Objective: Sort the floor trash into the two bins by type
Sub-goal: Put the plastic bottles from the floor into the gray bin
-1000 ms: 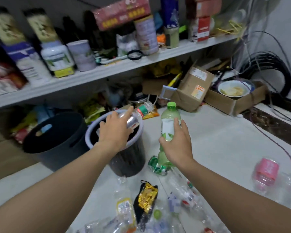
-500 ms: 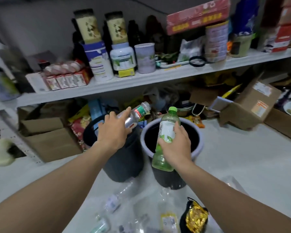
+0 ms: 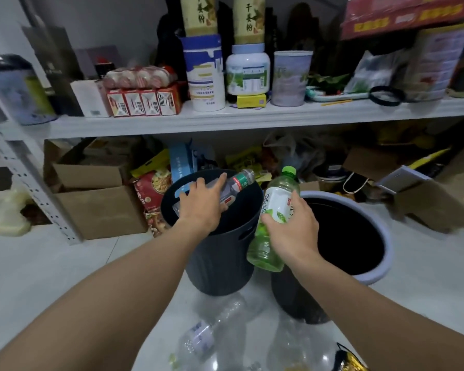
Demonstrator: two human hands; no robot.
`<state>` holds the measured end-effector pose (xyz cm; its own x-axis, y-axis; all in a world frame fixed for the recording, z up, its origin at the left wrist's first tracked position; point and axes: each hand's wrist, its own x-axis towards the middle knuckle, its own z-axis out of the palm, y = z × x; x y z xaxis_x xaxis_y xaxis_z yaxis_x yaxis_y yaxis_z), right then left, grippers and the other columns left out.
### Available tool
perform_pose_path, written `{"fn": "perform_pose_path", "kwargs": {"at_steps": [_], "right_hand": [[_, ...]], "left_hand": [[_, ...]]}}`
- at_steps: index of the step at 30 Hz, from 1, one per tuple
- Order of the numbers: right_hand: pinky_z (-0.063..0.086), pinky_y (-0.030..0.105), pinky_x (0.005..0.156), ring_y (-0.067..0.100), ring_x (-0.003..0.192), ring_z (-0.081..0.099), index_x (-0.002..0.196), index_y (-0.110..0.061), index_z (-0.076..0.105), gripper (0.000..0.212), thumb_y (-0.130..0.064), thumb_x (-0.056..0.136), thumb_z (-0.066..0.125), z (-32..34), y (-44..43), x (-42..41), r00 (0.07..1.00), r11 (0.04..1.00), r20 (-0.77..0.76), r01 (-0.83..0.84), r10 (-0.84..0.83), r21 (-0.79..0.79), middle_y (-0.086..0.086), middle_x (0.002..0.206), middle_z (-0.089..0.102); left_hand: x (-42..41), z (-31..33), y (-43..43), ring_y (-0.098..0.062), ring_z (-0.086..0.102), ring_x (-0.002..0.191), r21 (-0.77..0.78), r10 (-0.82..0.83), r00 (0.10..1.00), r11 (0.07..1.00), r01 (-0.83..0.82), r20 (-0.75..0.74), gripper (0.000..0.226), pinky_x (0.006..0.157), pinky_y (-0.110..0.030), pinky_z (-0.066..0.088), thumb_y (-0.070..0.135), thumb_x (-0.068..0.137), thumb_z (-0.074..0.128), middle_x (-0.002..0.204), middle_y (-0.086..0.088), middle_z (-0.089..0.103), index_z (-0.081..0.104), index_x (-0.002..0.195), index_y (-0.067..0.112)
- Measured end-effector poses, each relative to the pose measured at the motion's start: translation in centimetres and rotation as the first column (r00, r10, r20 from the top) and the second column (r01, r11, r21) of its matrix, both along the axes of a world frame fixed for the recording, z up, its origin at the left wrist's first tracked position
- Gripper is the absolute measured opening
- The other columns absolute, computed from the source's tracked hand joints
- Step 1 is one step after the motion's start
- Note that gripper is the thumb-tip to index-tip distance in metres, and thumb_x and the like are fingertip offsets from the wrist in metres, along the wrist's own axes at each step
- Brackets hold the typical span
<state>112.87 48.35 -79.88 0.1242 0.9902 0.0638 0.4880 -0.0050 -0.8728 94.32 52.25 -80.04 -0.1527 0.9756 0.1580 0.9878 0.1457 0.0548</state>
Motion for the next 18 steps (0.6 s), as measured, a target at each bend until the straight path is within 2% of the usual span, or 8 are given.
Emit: {"fn": "perform_pose_path", "kwargs": {"at_steps": [4,9,13,16,18], "right_hand": [[0.03,0.037,0.114,0.019,0.142,0.027,0.154,-0.021,0.022,0.085,-0.032,0.084,0.07,-0.3,0.6,-0.9,1.0,1.0,-0.003,-0.008,0.008,0.011,-0.002,0.156,0.027],[0.027,0.036,0.113,0.02,0.144,0.024,0.154,-0.02,0.021,0.084,-0.032,0.085,0.068,0.1,1.6,-1.9,1.0,0.999,0.008,-0.031,0.03,0.013,-0.001,0.158,0.024],[0.026,0.033,0.112,0.02,0.144,0.022,0.154,-0.019,0.019,0.084,-0.034,0.087,0.066,0.6,2.5,-3.4,0.997,0.997,0.022,-0.07,0.07,0.022,-0.001,0.158,0.023],[0.031,0.03,0.106,0.021,0.138,0.031,0.153,-0.018,0.022,0.082,-0.036,0.087,0.066,0.8,3.4,-5.1,0.997,0.997,0.0,-0.077,0.077,0.01,0.001,0.153,0.031],[0.037,0.034,0.106,0.023,0.134,0.037,0.151,-0.018,0.026,0.08,-0.039,0.086,0.067,0.7,4.1,-6.2,0.997,0.997,-0.029,-0.079,0.078,-0.016,0.003,0.15,0.036]], "left_hand": [[-0.4,-1.2,0.5,-0.036,0.034,0.13,0.004,0.002,1.0,1.0,-0.002,0.009,0.079,0.1,-0.053,0.037,0.035,0.094,0.058,0.138,-0.018,0.037,0.005,0.151,0.036],[-1.5,-0.1,-0.5,-0.033,0.035,0.133,0.112,-0.024,0.999,0.993,0.029,-0.047,0.062,0.106,-0.048,0.034,0.05,0.098,0.038,0.143,-0.014,0.04,0.016,0.152,0.027],[-3.1,0.8,-1.9,-0.028,0.024,0.142,0.187,-0.037,0.993,0.981,0.058,-0.114,0.061,0.113,-0.045,0.026,0.055,0.099,0.026,0.153,-0.008,0.032,0.022,0.151,0.024],[-4.0,1.2,-3.1,-0.026,0.015,0.147,0.174,-0.044,0.986,0.982,0.072,-0.158,0.062,0.116,-0.043,0.02,0.056,0.099,0.02,0.158,-0.006,0.023,0.019,0.152,0.026],[-4.7,1.3,-4.0,-0.025,0.013,0.147,0.162,-0.037,0.982,0.985,0.067,-0.183,0.062,0.116,-0.042,0.019,0.057,0.099,0.018,0.159,-0.006,0.021,0.019,0.152,0.026]]}}
